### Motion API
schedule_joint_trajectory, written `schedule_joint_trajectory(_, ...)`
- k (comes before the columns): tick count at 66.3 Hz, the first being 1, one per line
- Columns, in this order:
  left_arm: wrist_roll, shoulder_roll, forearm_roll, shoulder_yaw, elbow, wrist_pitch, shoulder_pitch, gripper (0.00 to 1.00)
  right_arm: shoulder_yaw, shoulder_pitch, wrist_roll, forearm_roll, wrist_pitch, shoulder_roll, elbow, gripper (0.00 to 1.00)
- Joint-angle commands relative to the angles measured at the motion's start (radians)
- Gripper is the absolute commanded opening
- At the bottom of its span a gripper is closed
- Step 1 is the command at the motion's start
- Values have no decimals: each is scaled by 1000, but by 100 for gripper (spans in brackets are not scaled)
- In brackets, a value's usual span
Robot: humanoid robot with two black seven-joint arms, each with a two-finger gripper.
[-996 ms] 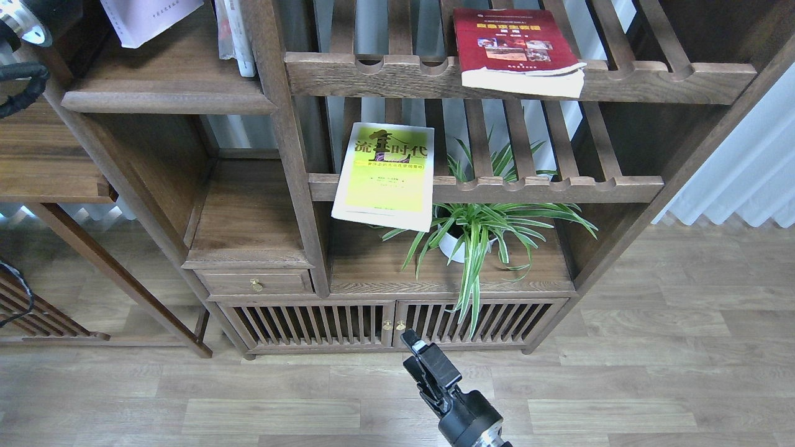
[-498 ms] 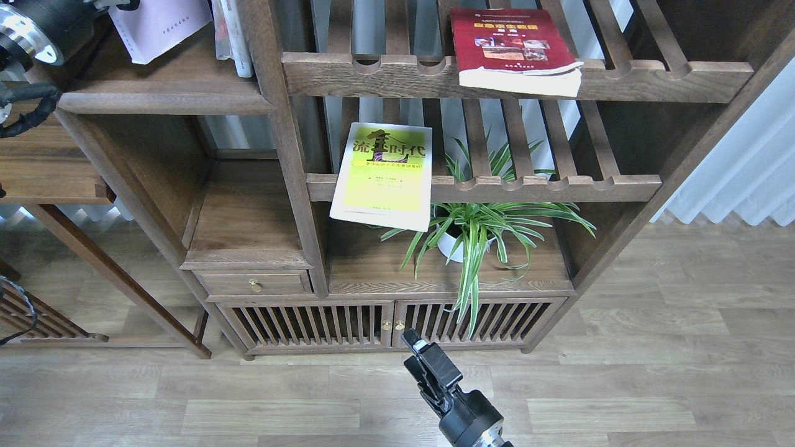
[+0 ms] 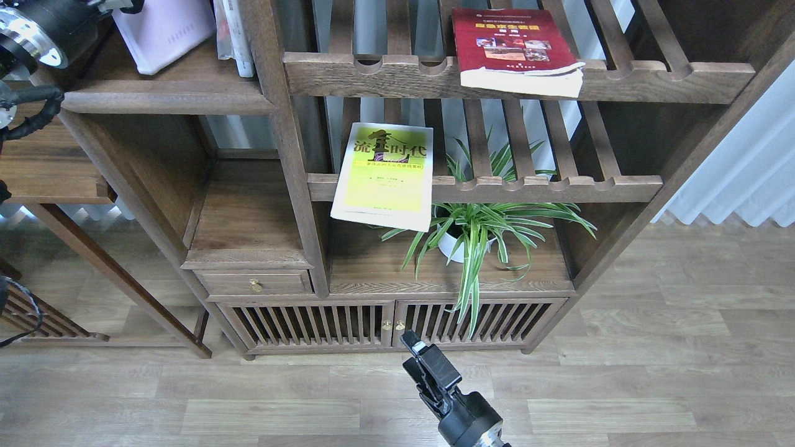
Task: Organize books on shelf
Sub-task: 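Set the white book onto the upper shelf with the left gripper, then withdraw the left gripper down and away from the upper shelf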
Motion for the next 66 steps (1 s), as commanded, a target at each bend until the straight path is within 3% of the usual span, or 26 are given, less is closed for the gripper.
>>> schedule_joint_trajectory(1, -1, -4, 0, 1, 1, 0, -6, 35, 0, 1, 0, 0, 0, 0, 0, 99)
schedule_joint_trajectory(7, -1, -9, 0, 1, 1, 0, -15, 38, 0, 1, 0, 0, 0, 0, 0, 99)
schedule_joint_trajectory(13, -2, -21, -1, 1, 1, 0, -30, 55, 0, 0, 0, 0, 0, 0, 0, 99)
schedule_joint_trajectory(24, -9, -52, -12, 1, 1, 0, -112, 57, 0, 1, 0, 0, 0, 0, 0, 99)
schedule_joint_trajectory(44, -10, -73, -81, -15, 0, 0, -121, 59, 3, 0, 0, 0, 0, 0, 0, 99)
schedule_joint_trajectory(66, -62, -73, -262, -73, -17, 0, -110, 61, 4, 1, 0, 0, 0, 0, 0, 99)
